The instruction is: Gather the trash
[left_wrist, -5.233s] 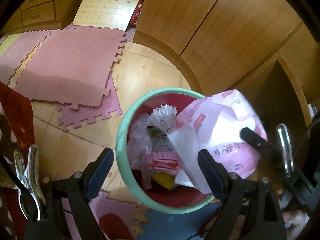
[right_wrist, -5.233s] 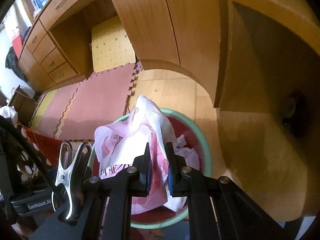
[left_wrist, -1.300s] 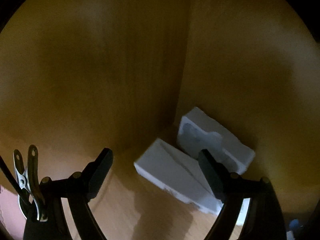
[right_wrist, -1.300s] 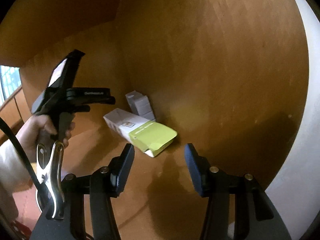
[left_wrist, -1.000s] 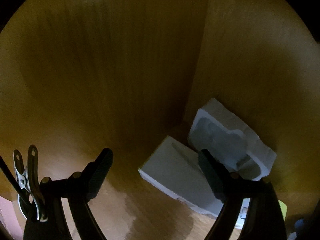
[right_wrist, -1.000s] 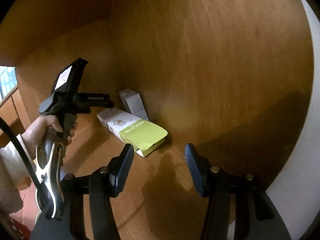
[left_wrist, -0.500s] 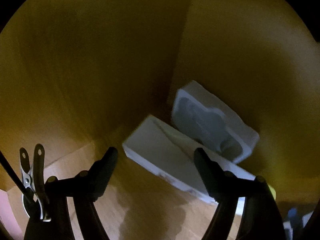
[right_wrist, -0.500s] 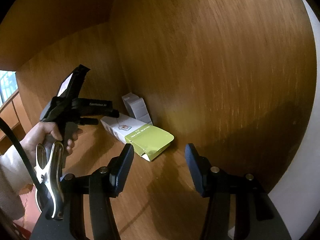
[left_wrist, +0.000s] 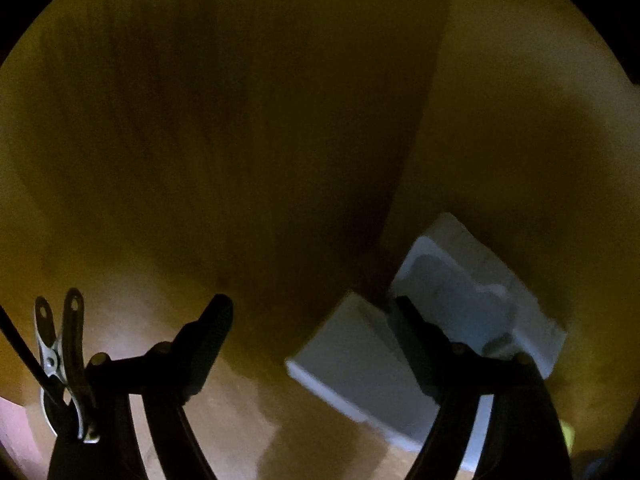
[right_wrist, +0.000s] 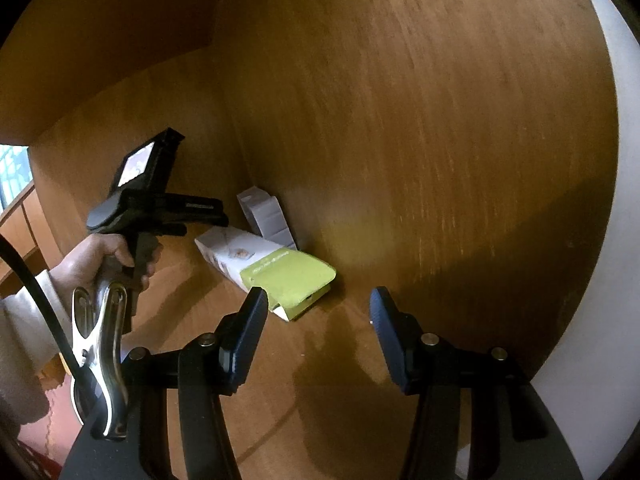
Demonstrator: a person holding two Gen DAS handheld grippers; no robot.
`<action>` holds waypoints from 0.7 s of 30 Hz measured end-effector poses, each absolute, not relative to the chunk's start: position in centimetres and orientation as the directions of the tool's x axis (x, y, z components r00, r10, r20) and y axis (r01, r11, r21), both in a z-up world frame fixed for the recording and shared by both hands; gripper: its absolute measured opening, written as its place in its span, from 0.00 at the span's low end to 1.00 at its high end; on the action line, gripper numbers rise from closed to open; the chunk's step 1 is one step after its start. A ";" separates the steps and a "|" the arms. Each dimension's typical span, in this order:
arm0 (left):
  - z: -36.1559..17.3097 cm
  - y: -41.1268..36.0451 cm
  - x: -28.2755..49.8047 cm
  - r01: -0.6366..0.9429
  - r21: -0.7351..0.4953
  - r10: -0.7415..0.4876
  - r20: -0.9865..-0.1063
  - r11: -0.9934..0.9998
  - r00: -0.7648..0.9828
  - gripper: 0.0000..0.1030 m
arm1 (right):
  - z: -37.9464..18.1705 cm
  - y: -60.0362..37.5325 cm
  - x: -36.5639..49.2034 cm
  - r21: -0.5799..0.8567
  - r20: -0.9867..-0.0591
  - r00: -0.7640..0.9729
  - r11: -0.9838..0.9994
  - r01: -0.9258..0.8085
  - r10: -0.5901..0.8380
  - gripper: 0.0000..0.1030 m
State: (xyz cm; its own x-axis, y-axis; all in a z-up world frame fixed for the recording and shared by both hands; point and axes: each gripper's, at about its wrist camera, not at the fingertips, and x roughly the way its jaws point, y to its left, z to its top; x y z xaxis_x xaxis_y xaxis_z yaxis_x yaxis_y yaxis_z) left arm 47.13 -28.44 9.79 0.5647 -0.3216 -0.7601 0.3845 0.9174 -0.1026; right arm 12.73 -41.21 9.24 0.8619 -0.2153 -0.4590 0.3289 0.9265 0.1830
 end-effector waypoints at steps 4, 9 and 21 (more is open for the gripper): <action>8.1 -28.3 47.6 0.416 -0.221 -0.404 -0.809 0.882 0.428 0.82 | 9.3 -41.1 12.6 0.175 -0.465 0.860 0.931 0.320 -0.209 0.53; 7.5 -28.8 45.7 0.487 -0.227 -0.438 -0.815 0.843 0.378 0.81 | 9.3 -41.4 12.5 0.189 -0.469 0.861 0.930 0.316 -0.198 0.53; 8.7 -23.8 39.7 0.478 -0.100 -0.359 -0.796 0.873 0.488 0.80 | 8.2 -43.1 12.4 0.329 -0.509 0.856 0.899 0.289 -0.089 0.53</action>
